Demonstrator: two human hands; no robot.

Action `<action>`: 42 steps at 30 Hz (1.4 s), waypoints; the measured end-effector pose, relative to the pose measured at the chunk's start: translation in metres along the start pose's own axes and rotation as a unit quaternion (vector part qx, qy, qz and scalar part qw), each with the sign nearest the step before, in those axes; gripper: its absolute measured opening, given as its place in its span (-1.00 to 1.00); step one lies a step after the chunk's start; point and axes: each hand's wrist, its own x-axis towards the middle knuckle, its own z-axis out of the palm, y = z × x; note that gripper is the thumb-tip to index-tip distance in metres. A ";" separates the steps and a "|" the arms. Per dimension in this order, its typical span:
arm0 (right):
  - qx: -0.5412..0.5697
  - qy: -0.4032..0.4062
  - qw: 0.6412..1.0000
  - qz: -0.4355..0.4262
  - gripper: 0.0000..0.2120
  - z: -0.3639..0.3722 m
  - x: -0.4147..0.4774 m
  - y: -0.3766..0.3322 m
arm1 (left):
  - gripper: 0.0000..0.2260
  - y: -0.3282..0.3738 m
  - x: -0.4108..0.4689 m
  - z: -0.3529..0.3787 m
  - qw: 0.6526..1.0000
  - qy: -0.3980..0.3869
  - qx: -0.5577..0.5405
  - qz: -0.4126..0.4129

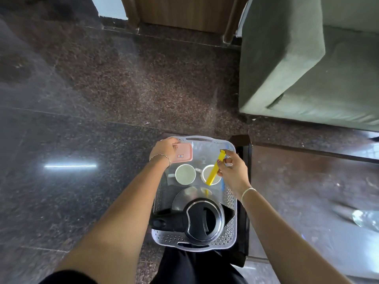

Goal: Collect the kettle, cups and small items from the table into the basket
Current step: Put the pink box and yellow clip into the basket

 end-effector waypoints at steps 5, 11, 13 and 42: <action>-0.006 0.017 1.000 0.006 -0.71 -0.006 0.003 0.010 | -0.69 0.001 0.006 0.010 0.998 -0.012 0.057 0.025; -0.027 0.026 0.999 -0.008 -0.69 -0.008 0.004 0.022 | -0.73 0.008 -0.001 0.012 0.975 0.008 0.206 0.087; -0.039 0.020 0.999 -0.014 -0.67 -0.008 0.004 0.024 | -0.67 0.009 -0.006 0.013 0.968 0.028 0.231 0.098; -0.370 0.014 0.923 -0.104 -0.76 -0.038 0.007 0.044 | -0.63 -0.008 -0.012 0.037 0.959 0.015 0.235 0.158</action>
